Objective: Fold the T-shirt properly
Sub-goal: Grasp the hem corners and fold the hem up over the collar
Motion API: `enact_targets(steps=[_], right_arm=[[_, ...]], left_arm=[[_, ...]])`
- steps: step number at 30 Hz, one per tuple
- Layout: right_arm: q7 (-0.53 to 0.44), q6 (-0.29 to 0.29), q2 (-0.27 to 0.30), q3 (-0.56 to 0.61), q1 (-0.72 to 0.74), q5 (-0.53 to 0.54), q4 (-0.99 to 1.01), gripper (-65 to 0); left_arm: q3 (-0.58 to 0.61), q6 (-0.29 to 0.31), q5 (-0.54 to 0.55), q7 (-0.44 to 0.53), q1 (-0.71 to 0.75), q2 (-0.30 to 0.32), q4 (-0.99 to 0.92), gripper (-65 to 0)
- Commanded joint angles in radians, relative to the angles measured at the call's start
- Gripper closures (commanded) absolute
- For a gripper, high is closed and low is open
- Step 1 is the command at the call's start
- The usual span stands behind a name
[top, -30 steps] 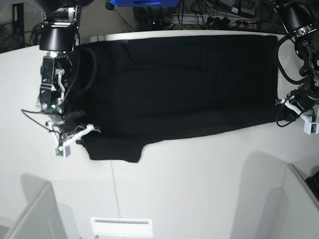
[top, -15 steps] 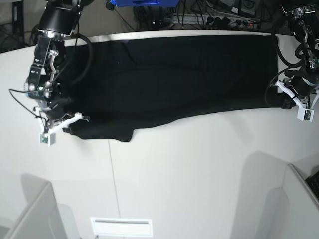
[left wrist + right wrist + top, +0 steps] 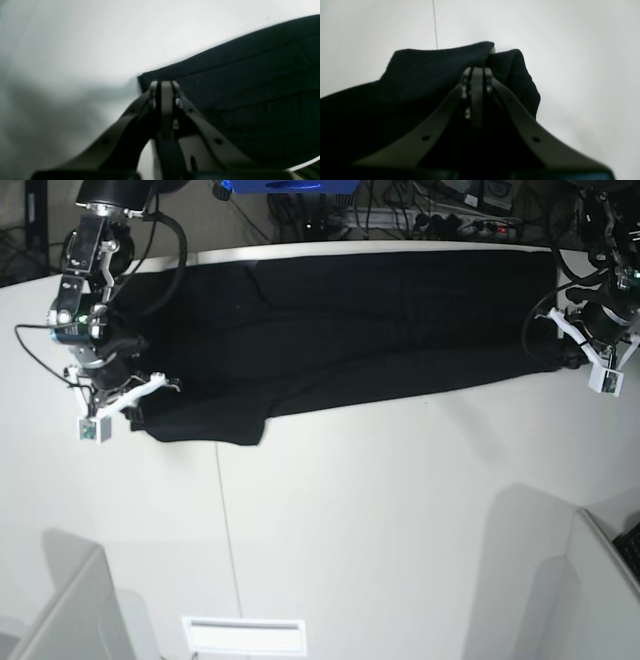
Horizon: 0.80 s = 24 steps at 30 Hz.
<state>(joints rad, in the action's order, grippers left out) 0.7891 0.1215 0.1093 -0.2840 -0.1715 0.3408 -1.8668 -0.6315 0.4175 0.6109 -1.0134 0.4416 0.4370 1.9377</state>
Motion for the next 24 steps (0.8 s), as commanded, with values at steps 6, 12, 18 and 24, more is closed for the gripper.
enact_targets(steps=[6,12,18,24], right_arm=[[-0.02,0.004,0.007,-0.004,-0.041,0.008,-0.034,0.0],[-0.02,0.004,0.005,-0.004,-0.093,0.008,-0.109,0.0],[-0.02,0.004,0.005,-0.01,-0.113,0.008,-0.142,0.0],[0.019,0.005,-0.02,-0.106,-0.122,0.01,-0.146,0.0]], left_arm=[[-0.081,-0.004,0.132,0.015,0.069,0.024,0.021,0.0],[-0.08,-0.004,0.14,0.015,0.09,0.024,0.021,0.0],[-0.081,-0.004,0.14,0.015,0.101,0.026,0.022,0.0],[-0.081,-0.004,0.14,0.015,0.104,0.026,0.022,0.0]])
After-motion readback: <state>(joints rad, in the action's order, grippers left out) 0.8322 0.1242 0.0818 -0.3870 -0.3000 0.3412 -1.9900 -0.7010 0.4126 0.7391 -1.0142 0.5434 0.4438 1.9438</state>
